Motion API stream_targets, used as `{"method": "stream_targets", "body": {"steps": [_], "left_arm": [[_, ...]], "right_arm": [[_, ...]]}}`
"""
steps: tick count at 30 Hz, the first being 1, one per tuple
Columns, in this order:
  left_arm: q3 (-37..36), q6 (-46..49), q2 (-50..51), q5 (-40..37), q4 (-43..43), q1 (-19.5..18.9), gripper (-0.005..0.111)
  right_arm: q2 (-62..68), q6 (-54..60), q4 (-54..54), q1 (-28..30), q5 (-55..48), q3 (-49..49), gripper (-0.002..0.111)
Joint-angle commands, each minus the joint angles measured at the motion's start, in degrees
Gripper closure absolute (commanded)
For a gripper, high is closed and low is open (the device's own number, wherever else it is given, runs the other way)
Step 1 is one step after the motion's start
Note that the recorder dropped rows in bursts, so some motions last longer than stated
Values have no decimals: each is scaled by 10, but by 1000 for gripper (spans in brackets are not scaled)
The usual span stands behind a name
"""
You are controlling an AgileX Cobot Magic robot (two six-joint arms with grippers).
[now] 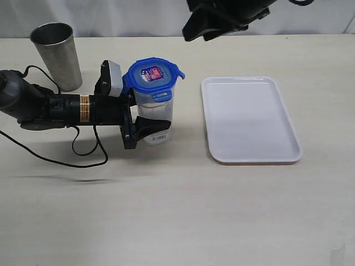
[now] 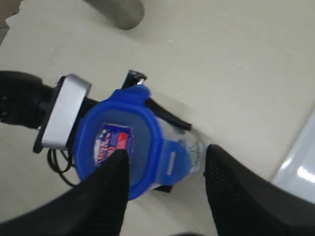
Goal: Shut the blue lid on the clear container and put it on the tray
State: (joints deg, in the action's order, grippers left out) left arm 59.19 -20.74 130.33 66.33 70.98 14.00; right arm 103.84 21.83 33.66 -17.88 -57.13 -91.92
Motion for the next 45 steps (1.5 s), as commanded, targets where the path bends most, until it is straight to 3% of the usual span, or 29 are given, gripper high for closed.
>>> {"method": "stream_targets", "body": {"steps": [1, 29, 34, 45], "left_arm": [[-1, -3, -8, 22, -15, -1, 107], [-1, -3, -8, 22, -17, 0, 107], [-1, -3, -8, 22, -17, 0, 107], [-1, -3, -8, 22, -17, 0, 107]], "right_arm": [[22, 1, 12, -30, -10, -3, 61], [120, 5, 36, -43, -52, -3, 65], [162, 46, 89, -43, -71, -3, 66], [166, 91, 78, -42, -70, -7, 66]]}}
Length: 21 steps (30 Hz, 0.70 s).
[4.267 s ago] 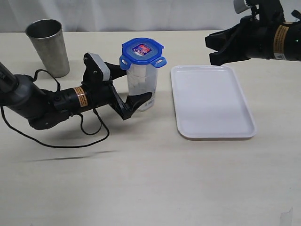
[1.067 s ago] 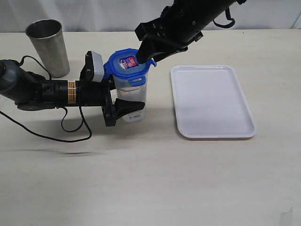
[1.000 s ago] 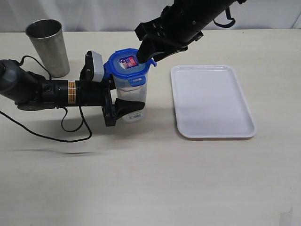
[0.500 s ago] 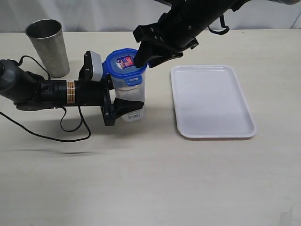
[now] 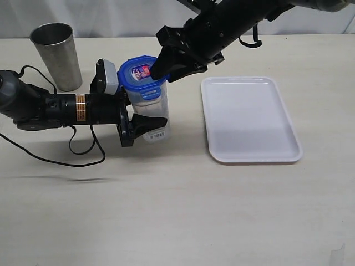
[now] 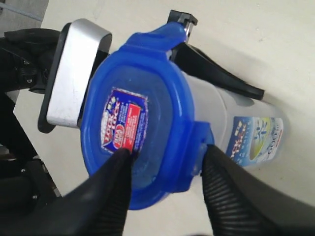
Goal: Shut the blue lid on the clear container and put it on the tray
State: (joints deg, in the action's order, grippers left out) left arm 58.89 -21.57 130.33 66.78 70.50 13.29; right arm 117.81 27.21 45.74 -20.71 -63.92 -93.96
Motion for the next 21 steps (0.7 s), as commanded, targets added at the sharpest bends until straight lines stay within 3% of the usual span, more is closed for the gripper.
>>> {"method": "stream_targets", "body": {"steps": [1, 9, 21], "left_arm": [[2, 5, -8, 17, -12, 7, 107], [2, 5, -8, 17, -12, 7, 107], [2, 5, -8, 17, -13, 7, 107]], "right_arm": [[23, 37, -47, -14, 2, 14, 64], [-21, 36, -63, -13, 24, 14, 47], [-76, 11, -132, -13, 41, 14, 47]]}}
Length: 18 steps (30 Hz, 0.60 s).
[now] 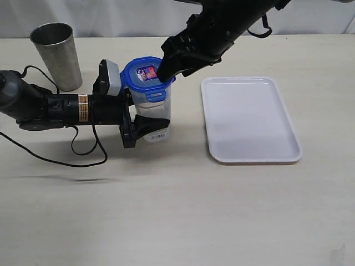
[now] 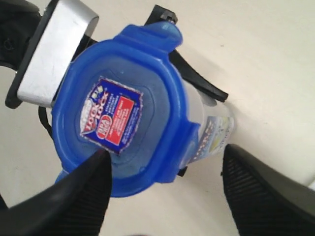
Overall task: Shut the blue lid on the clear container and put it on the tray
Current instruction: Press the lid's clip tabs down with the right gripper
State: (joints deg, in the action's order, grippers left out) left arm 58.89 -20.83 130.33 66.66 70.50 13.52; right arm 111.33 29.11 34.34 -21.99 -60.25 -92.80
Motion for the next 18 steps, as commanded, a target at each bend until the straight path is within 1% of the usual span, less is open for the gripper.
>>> {"method": "stream_targets", "body": {"steps": [1, 10, 18], "left_arm": [[2, -2, -8, 19, -13, 5, 107], [2, -2, -8, 19, -13, 5, 107], [2, -2, -8, 19, -13, 5, 107]], "right_arm": [[-13, -8, -18, 0, 4, 2, 47], [-26, 7, -6, 0, 4, 1, 47], [-52, 16, -3, 0, 4, -35, 47]]}}
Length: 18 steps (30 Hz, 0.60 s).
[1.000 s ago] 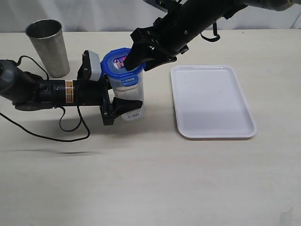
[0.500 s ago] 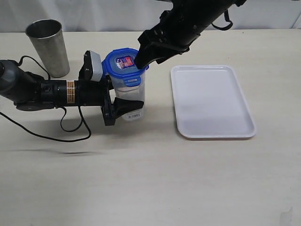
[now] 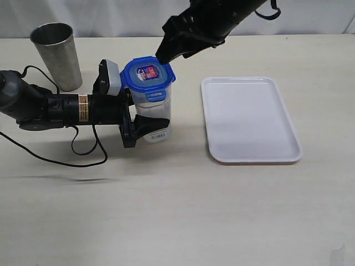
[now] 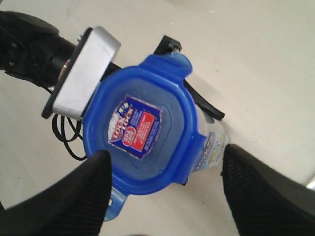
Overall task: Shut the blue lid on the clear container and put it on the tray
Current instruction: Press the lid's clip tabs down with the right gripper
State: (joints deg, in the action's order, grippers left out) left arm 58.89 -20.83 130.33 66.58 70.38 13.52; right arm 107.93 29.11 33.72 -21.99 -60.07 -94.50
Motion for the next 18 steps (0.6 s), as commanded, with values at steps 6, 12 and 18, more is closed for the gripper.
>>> {"method": "stream_targets", "body": {"steps": [6, 12, 18], "left_arm": [[2, -2, -8, 20, -13, 5, 107], [2, -2, -8, 18, -16, 5, 107], [2, -2, -8, 15, -16, 5, 107]], "right_arm": [[-49, 138, 28, -1, -29, -28, 48], [-76, 243, -38, -65, -49, -28, 53], [-72, 179, -328, -175, 27, -5, 53]]}}
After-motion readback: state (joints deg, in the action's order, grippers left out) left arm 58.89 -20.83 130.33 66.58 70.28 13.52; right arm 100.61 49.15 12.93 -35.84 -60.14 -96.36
